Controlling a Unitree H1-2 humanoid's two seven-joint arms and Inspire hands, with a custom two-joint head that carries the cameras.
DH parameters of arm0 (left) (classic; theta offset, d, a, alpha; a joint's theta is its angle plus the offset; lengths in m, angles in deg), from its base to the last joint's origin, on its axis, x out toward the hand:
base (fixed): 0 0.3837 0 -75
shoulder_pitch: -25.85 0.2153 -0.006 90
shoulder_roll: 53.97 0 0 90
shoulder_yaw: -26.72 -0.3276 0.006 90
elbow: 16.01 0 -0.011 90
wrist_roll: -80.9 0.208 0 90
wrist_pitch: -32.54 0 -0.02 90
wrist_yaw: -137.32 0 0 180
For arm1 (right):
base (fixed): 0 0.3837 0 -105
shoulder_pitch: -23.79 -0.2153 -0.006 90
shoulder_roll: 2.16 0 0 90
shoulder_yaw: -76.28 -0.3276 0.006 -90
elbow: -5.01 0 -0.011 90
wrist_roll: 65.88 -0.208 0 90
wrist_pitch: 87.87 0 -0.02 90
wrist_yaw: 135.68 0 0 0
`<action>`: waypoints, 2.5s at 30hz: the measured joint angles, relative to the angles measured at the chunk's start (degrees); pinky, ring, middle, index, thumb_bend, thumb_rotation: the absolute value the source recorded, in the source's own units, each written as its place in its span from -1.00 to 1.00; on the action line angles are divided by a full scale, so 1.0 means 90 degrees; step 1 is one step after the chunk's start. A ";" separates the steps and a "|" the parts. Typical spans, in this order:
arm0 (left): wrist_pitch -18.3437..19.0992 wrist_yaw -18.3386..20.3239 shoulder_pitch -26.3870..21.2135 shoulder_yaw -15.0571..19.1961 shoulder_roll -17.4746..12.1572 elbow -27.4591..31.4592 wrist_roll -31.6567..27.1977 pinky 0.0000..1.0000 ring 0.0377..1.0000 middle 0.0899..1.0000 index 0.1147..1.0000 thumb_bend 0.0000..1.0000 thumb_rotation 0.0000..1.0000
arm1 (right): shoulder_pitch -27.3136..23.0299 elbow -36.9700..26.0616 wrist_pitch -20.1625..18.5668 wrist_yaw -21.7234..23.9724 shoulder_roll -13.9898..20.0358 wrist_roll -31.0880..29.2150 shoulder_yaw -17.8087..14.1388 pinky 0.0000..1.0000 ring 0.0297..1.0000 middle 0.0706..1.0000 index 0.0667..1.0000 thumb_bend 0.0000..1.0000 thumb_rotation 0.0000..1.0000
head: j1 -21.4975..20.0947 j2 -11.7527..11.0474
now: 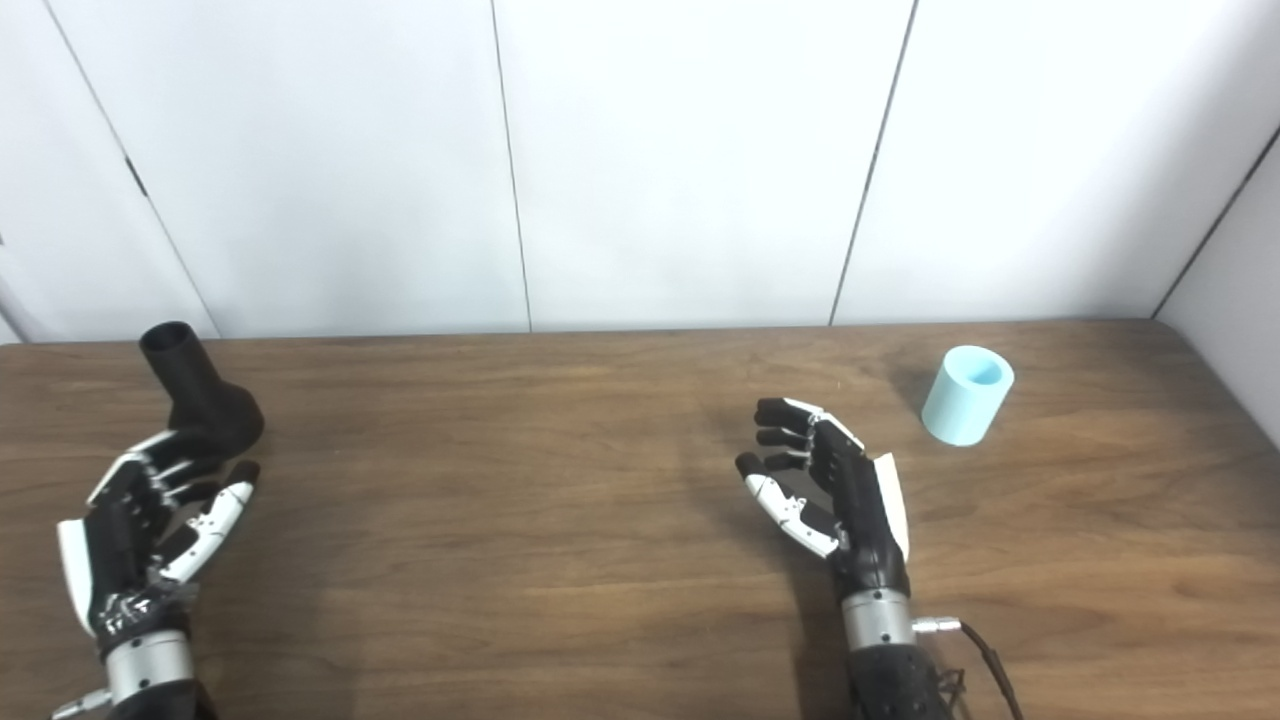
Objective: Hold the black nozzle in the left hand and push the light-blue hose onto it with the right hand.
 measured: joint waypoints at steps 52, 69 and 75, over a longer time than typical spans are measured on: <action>0.1119 -0.0904 -0.1058 -0.0005 -0.0384 -0.1374 0.0310 0.88 0.91 0.88 0.96 1.00 -0.23 | -0.0043 0.0178 -0.0274 0.0555 0.0673 -0.0928 -0.0433 0.01 0.26 0.27 0.20 -0.42 -0.12 | 0.3593 -0.0488; 0.1018 -0.1072 -0.1674 -0.0151 -0.0694 -0.2435 0.0341 1.00 0.93 0.86 0.90 1.00 -0.24 | -0.0047 0.0183 -0.0455 0.0504 0.0694 -0.0713 -0.0471 -0.18 0.10 0.15 0.07 0.04 0.29 | 0.3594 -0.0674; 0.1019 -0.1051 -0.1745 -0.0274 -0.0796 -0.2586 0.0354 1.00 0.88 0.84 0.86 1.00 -0.22 | -0.0046 0.0201 -0.0449 0.0503 0.0690 -0.0707 -0.0472 -0.20 0.08 0.13 0.05 0.20 0.38 | 0.3545 -0.0654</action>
